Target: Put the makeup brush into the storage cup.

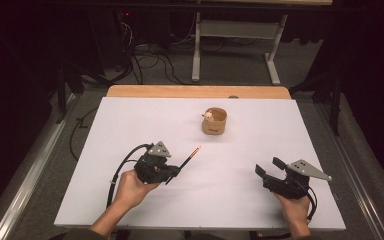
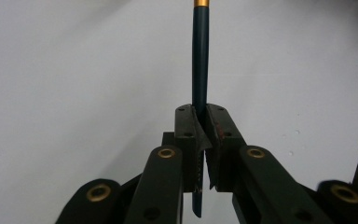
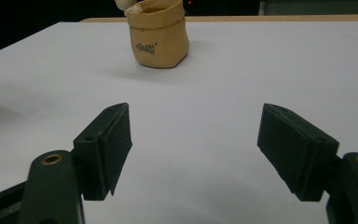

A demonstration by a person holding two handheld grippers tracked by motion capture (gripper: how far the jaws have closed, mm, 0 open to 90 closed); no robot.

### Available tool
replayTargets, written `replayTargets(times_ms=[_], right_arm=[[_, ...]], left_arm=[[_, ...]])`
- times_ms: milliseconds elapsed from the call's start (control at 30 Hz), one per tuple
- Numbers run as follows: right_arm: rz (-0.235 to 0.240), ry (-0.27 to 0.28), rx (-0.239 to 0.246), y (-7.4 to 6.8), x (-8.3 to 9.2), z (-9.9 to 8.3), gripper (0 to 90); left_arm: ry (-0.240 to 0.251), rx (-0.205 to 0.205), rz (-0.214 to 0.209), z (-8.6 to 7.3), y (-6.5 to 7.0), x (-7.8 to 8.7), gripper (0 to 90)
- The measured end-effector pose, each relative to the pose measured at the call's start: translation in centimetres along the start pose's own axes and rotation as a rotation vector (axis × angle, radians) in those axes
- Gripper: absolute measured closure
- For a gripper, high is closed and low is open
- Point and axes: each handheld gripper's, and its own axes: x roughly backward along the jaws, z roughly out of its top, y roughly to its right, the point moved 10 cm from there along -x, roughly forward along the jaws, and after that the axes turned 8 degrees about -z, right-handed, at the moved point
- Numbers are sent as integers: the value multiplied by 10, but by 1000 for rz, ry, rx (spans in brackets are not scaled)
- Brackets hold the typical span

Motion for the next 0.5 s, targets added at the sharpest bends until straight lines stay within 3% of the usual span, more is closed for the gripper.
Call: replayTargets(times_ms=[500], right_arm=[[28, -21, -10, -4, 1, -1, 309]], left_arm=[[51, -1, -5, -1, 7, 1, 839]])
